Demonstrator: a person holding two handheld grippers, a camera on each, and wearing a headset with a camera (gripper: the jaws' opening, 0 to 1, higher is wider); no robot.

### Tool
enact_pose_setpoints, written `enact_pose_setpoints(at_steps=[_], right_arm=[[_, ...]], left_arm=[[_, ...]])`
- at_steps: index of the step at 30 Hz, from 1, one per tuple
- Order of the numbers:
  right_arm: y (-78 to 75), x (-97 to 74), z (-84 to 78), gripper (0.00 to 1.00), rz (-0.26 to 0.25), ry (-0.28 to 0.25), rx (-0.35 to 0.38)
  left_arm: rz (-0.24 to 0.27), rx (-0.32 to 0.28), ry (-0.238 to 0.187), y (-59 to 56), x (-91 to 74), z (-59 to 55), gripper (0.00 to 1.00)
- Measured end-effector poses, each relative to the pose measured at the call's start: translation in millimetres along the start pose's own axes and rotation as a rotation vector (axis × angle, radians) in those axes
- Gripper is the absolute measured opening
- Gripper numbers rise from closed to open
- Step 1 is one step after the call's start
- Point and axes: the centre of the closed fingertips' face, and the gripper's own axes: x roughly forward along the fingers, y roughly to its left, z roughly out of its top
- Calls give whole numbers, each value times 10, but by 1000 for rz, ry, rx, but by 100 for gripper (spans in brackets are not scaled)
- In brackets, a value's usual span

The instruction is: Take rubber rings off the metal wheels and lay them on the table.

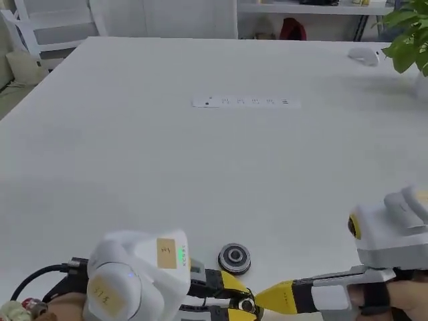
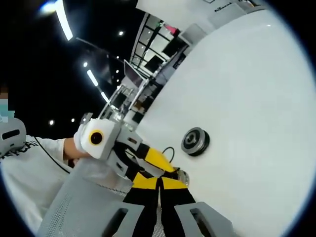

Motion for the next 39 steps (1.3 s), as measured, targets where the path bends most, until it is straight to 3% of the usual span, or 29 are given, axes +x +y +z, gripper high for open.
enact_pose_setpoints(at_steps=[8, 14, 24, 39], right_arm=[[-93, -15, -79, 0, -84, 32, -51], [-132, -35, -65, 0, -102, 45, -80], [-127, -31, -56, 0, -99, 42, -93], [-28, -8, -21, 0, -34, 12, -34]], left_arm=[[3, 0, 6, -2, -2, 2, 14], [0, 11, 16, -2, -8, 0, 14], [-7, 28, 38, -3, -48, -25, 14], [-10, 30, 35, -11, -40, -20, 14]])
